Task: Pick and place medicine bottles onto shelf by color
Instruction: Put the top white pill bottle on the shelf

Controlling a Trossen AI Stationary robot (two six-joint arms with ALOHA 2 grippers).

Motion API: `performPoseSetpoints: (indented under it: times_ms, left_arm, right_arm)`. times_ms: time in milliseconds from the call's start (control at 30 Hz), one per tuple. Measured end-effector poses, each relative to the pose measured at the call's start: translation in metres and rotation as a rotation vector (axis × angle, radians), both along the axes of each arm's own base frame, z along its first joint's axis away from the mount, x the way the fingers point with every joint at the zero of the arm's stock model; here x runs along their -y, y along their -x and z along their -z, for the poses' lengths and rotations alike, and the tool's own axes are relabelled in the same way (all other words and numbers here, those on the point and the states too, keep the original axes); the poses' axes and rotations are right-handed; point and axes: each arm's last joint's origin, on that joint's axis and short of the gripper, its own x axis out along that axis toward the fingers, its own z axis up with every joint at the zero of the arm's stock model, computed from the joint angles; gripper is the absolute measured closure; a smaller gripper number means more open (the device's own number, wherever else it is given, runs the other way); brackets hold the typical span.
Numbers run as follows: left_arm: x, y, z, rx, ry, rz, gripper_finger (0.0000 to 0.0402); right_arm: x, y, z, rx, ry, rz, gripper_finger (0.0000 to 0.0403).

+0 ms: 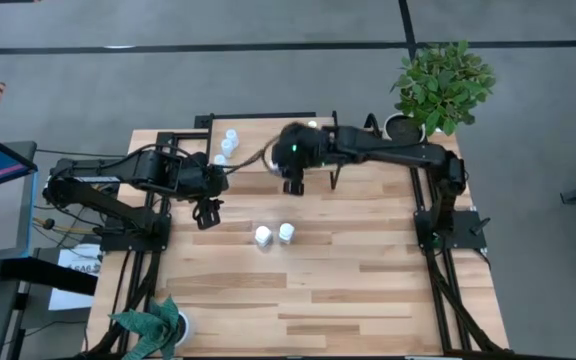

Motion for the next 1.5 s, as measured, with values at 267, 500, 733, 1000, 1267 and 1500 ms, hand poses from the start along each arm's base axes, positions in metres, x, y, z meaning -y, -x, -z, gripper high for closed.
performPoseSetpoints:
  times_ms: [267,500,733,1000,1267,1500]
  left_arm:
    - [0.0,0.0,0.0,-0.003,-0.003,0.007,0.0205]
    - [0.0,0.0,0.0,-0.004,-0.007,0.015,0.0205]
    - [0.0,0.0,0.0,-0.004,-0.008,0.016,0.0205]
    - [0.0,0.0,0.0,-0.005,-0.01,0.022,0.0205]
    - [0.0,0.0,0.0,-0.005,-0.009,0.019,0.0205]
    - [0.0,0.0,0.0,-0.005,-0.008,0.018,0.0205]
  right_arm:
    - [0.063,0.009,0.005,0.032,-0.042,0.052,0.0229]
    - [0.089,0.004,0.01,0.1,-0.048,-0.012,0.0225]
    - [0.101,0.005,0.019,0.059,-0.037,-0.008,0.0225]
    - [0.119,0.008,0.031,0.02,-0.034,-0.007,0.0224]
    - [0.128,0.012,0.03,0.03,-0.028,0.012,0.0218]
    - [0.136,0.013,0.04,0.002,-0.046,0.007,0.0218]
